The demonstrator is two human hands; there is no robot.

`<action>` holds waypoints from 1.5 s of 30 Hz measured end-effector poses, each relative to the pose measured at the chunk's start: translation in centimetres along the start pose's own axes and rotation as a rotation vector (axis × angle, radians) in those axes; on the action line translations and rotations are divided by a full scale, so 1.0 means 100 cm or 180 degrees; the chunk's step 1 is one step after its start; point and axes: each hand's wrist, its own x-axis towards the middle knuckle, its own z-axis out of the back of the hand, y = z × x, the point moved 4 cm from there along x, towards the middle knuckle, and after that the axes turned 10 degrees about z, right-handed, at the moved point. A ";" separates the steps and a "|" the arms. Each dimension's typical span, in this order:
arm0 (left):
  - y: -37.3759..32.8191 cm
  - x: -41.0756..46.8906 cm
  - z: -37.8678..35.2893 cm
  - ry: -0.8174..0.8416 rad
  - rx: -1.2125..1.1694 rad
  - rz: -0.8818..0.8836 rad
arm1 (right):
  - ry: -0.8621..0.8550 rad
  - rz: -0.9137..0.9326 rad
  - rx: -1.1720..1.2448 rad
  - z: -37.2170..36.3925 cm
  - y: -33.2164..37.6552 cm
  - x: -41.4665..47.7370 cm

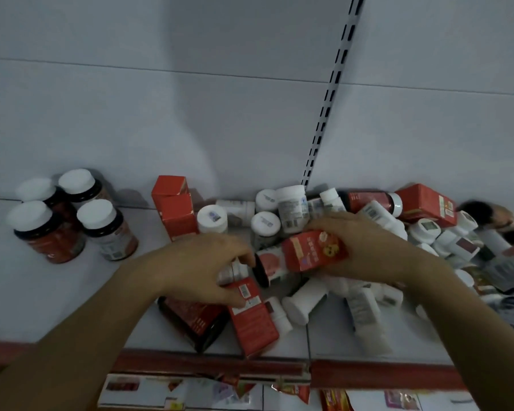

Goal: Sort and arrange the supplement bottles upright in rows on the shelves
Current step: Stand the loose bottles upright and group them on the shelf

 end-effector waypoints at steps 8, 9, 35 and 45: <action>0.040 -0.042 0.002 0.0791 0.0160 0.0263 | -0.1387 -0.0254 0.0754 0.015 0.010 0.004; 0.048 -0.046 -0.002 0.0872 0.0300 0.0367 | -0.1563 -0.0240 0.0871 0.016 0.015 0.008; 0.194 -0.244 0.015 -0.2988 -0.2474 0.1746 | -0.1842 -0.0424 0.2931 0.011 0.153 0.191; 0.286 -0.218 0.018 -0.3250 -0.1439 0.2391 | -0.0741 0.1146 0.1141 0.001 0.251 0.272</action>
